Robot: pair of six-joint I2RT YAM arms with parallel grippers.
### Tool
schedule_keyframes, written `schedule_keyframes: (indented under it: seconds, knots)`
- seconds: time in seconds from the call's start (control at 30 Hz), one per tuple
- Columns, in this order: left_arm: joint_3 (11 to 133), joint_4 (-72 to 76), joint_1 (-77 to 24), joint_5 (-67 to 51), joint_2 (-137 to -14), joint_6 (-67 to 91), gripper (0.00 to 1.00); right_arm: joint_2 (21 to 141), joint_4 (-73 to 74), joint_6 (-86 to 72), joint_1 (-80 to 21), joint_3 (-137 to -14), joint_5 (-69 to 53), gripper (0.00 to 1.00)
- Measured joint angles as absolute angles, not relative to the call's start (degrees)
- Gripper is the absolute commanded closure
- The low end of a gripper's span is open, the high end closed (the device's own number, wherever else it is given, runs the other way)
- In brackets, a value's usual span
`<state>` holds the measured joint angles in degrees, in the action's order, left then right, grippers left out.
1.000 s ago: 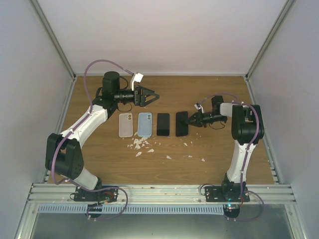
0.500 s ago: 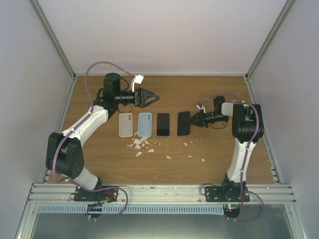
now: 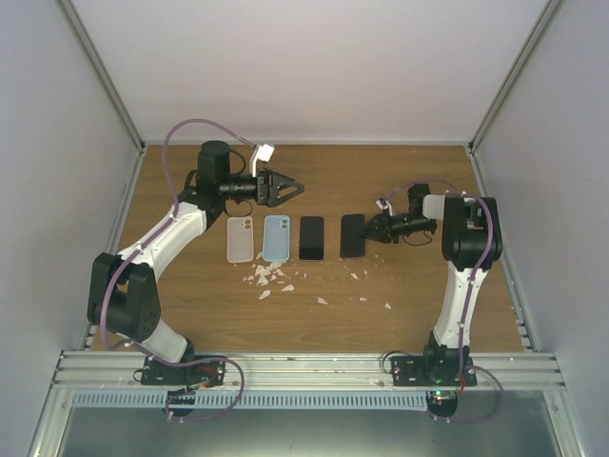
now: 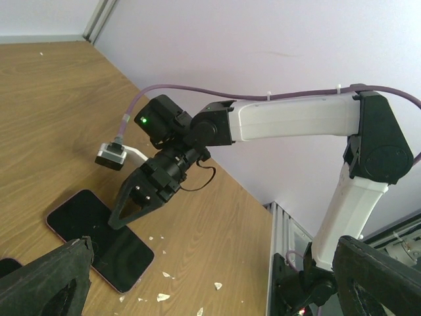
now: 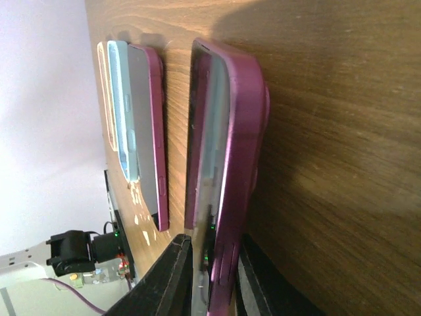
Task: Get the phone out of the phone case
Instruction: Place the phone at the center of the board.
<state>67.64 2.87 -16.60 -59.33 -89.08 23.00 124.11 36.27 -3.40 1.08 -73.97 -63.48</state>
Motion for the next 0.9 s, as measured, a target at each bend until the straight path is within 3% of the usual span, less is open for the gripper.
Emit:
schedule_keyframes:
  seconds: [0.3, 0.9]
  knots:
    - [67.5, 3.0, -16.6, -59.3, -89.1, 23.2, 0.01, 124.3, 36.8, -3.2, 1.1, -74.0, -62.6, 0.66]
    - [66.9, 3.7, -16.3, -59.3, -89.1, 23.6, 0.01, 124.3, 36.8, -3.3, 0.3, -74.6, -62.7, 0.62]
